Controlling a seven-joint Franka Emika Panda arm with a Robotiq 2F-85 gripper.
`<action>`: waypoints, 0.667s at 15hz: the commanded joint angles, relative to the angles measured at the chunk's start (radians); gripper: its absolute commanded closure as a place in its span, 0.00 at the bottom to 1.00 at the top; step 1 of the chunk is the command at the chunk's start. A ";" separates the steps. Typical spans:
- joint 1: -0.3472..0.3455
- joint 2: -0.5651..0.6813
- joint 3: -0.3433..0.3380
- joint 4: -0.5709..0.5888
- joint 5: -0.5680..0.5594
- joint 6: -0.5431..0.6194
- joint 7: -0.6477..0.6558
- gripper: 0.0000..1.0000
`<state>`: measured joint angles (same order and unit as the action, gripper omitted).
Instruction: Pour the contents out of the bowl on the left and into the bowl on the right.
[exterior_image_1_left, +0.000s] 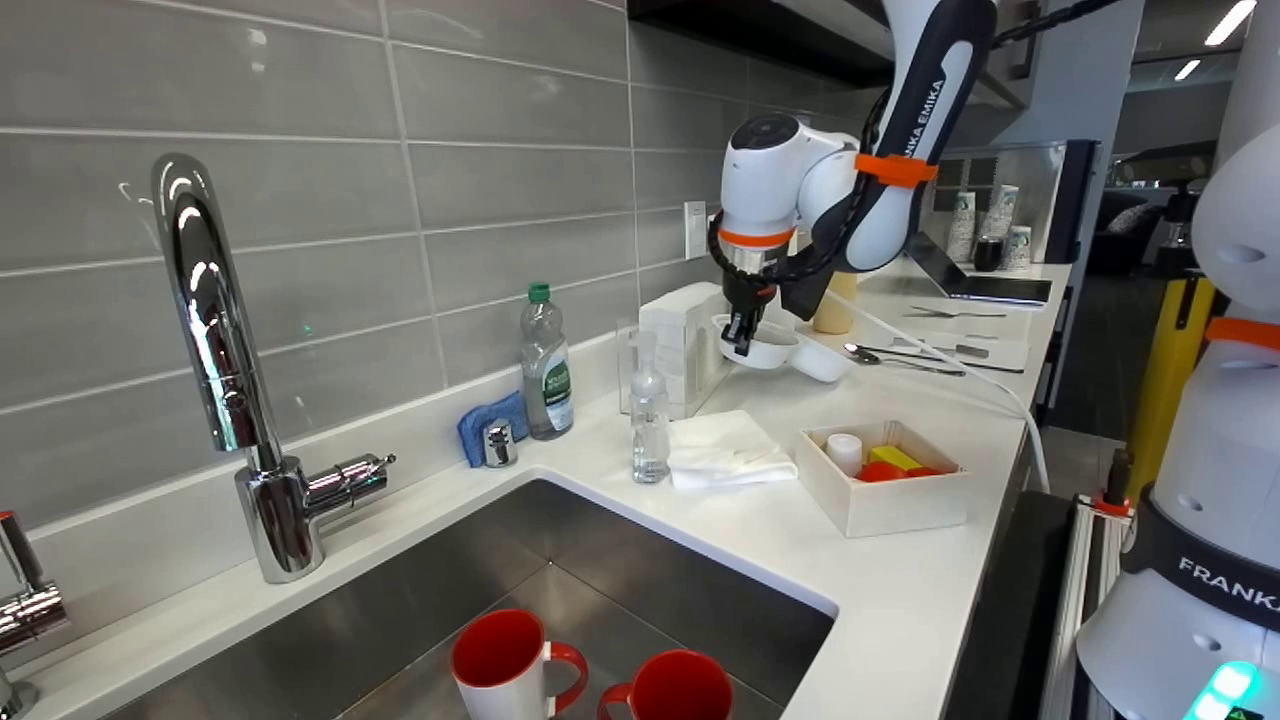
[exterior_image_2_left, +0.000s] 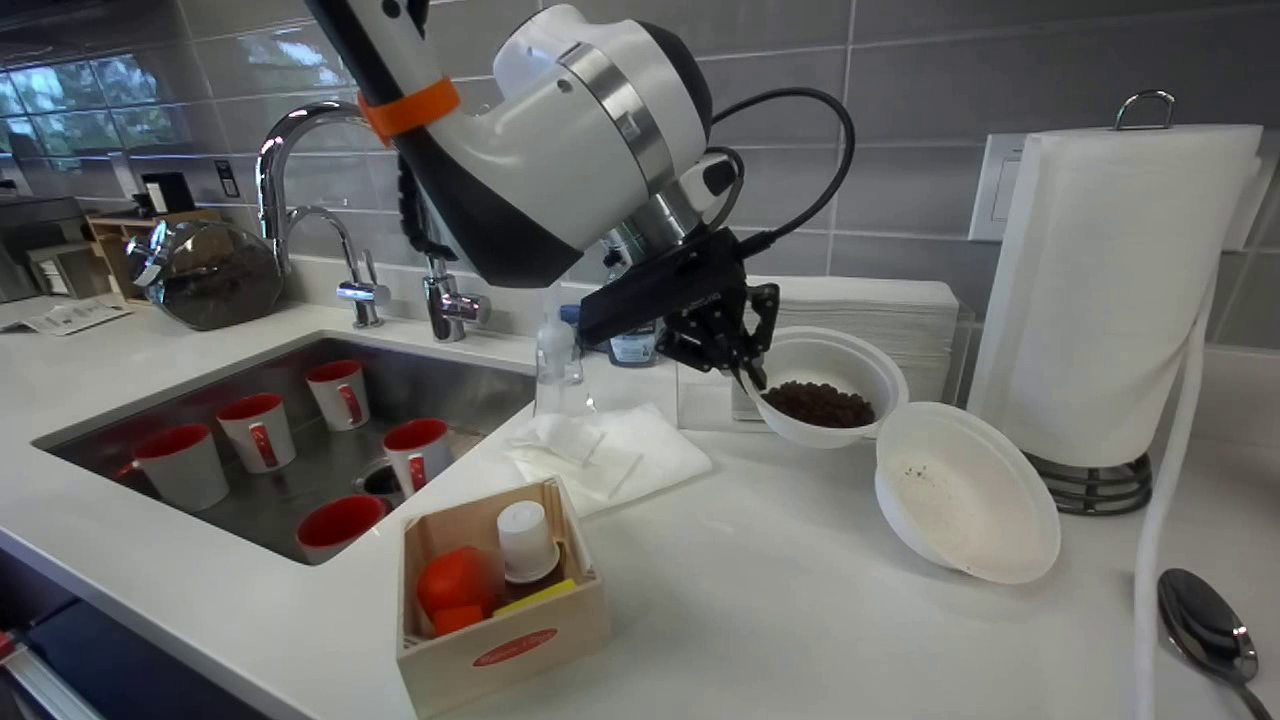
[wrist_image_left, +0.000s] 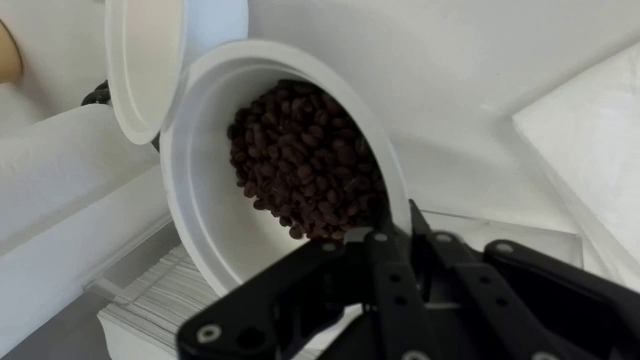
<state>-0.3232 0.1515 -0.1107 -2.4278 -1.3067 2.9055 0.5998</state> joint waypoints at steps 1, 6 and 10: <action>0.015 0.033 0.025 0.014 0.046 -0.022 -0.032 1.00; 0.015 0.077 0.060 0.017 0.057 -0.008 -0.042 1.00; 0.006 0.082 0.085 0.010 0.069 0.023 -0.076 1.00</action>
<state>-0.3111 0.2293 -0.0425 -2.4237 -1.2821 2.9046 0.5805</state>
